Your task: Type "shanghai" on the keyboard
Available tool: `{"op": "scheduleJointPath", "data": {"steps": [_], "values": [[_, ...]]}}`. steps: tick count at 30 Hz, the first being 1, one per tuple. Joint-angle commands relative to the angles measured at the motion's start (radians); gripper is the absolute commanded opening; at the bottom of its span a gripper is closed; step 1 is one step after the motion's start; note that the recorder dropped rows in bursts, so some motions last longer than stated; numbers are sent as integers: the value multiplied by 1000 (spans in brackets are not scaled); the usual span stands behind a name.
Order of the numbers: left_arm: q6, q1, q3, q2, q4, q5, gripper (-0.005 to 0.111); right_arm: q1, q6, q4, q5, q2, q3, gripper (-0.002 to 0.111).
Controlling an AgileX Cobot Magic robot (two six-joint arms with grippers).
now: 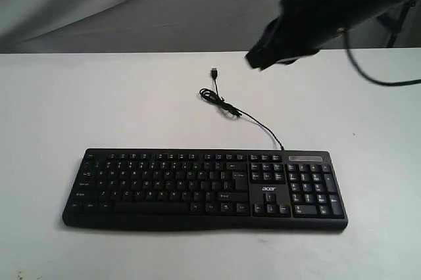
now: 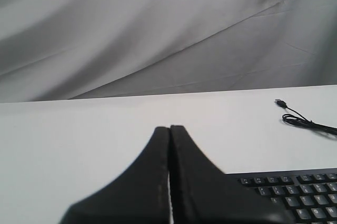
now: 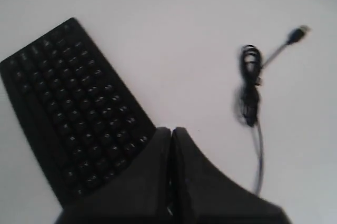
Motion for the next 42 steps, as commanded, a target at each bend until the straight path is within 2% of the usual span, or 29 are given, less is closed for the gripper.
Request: {"op": "scheduleJointPath", "data": {"steps": [1,9,19,28,42], "values": [[-3,-6,2,-2,0,-6,0,172,-66,-39,-81,99,-6,0],[-3,-6,2,-2,0,-6,0,365,-105,-39,-83,335,-182,0],[-3,-6,2,-2,0,-6,0,465,-122,-93,-67,549,-386,0],[-3,-6,2,-2,0,-6,0,478,-98,-96,-59,654,-485,0],[-3,-6,2,-2,0,-6,0,478,-78,-126,-71,667,-487,0]]}}
